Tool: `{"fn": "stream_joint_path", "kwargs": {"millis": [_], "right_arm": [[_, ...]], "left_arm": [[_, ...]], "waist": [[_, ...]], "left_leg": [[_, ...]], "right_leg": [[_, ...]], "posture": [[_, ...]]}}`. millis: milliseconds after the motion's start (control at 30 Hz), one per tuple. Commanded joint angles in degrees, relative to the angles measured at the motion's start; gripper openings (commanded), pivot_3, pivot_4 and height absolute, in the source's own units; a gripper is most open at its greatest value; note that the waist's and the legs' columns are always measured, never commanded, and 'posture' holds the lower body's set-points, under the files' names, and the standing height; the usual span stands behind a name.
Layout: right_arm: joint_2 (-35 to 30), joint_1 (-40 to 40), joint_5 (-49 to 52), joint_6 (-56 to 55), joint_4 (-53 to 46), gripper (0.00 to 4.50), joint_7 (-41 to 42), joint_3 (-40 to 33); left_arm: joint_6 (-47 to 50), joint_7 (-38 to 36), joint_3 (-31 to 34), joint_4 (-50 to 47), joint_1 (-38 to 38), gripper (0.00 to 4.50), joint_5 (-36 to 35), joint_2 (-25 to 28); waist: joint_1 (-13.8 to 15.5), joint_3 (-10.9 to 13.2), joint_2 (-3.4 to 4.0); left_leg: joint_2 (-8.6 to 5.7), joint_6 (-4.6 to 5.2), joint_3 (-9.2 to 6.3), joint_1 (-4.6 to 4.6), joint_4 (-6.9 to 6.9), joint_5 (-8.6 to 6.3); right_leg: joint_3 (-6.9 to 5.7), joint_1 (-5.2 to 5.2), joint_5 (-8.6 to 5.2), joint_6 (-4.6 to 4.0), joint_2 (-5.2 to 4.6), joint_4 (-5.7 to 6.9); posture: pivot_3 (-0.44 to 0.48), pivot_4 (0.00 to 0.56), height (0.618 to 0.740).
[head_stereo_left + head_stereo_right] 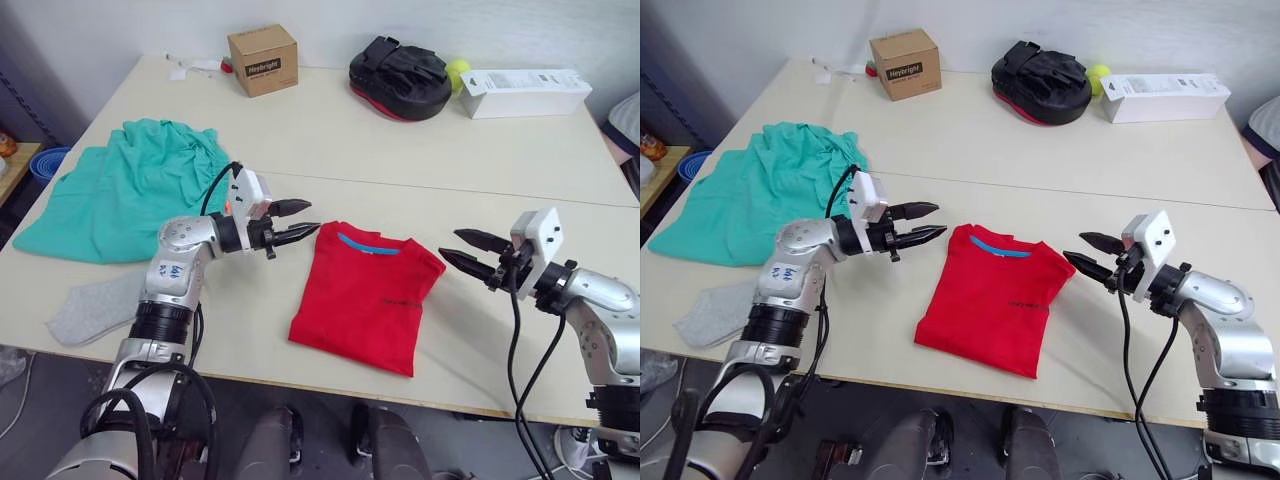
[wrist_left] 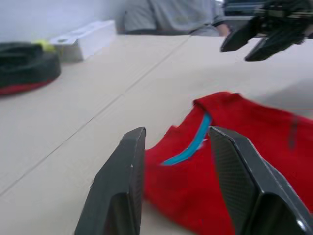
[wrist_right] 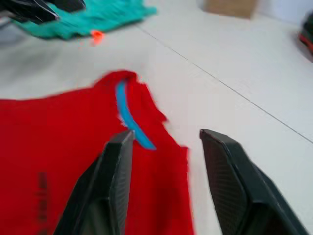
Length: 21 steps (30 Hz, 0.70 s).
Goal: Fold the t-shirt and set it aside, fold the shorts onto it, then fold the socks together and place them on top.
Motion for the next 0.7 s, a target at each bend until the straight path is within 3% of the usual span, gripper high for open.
{"fn": "stream_joint_path", "kwargs": {"millis": [33,133,167,300,433,700], "right_arm": [[2.1,2.5,-1.7,-2.8,-4.6,1.1,0.7,4.8],[4.4,5.2,-7.1,-8.5,-4.7,0.08,0.6,10.5],[4.7,6.1,-9.4,-11.3,-3.7,0.01,0.9,12.2],[7.5,7.3,-14.8,-18.6,2.7,0.01,-2.0,14.8],[9.1,5.8,-14.5,-19.1,7.6,0.01,-4.9,12.9],[10.0,4.2,-12.1,-15.5,14.5,0.01,-9.2,8.4]], "left_arm": [[-2.2,-1.7,-5.0,-3.5,2.9,1.03,2.7,-0.2],[-2.1,2.1,-7.2,-3.2,4.3,0.12,4.8,-2.9],[-2.2,3.3,-7.9,-2.8,4.7,0.02,5.6,-3.9],[-4.7,5.7,-11.7,0.1,6.8,0.02,10.8,-4.4],[-4.4,11.3,-12.2,3.0,8.0,0.02,15.4,-4.3],[-6.2,11.1,-11.4,3.7,9.2,0.02,14.6,-3.0]], "waist": [[0.1,0.0,0.0],[0.3,0.0,-0.03],[0.3,0.0,-0.03],[0.1,0.0,-0.04],[-0.1,0.0,-0.05],[-0.1,-0.1,-0.05]], "left_leg": [[0.0,0.0,0.01,0.02,0.0,0.0],[-0.01,0.01,0.0,0.02,0.0,-0.01],[-0.03,0.01,0.0,-0.01,0.0,-0.01],[-0.05,0.02,0.04,-0.01,0.0,-0.02],[0.0,0.02,0.09,0.14,-0.01,-0.01],[0.02,-0.08,0.12,0.52,-0.04,-0.16]], "right_leg": [[0.0,0.02,0.0,0.0,0.0,0.0],[0.0,0.04,0.0,0.01,-0.01,-0.02],[0.0,0.01,0.01,0.02,-0.03,-0.01],[0.03,-0.01,0.02,0.04,-0.03,0.0],[0.12,0.02,0.02,0.04,0.0,0.07],[0.3,0.24,0.0,0.0,-0.12,-0.05]], "posture": [[0.0,0.15,0.74],[0.0,0.15,0.74],[0.0,0.15,0.74],[0.0,0.15,0.74],[0.0,0.15,0.74],[0.0,0.15,0.74]]}}
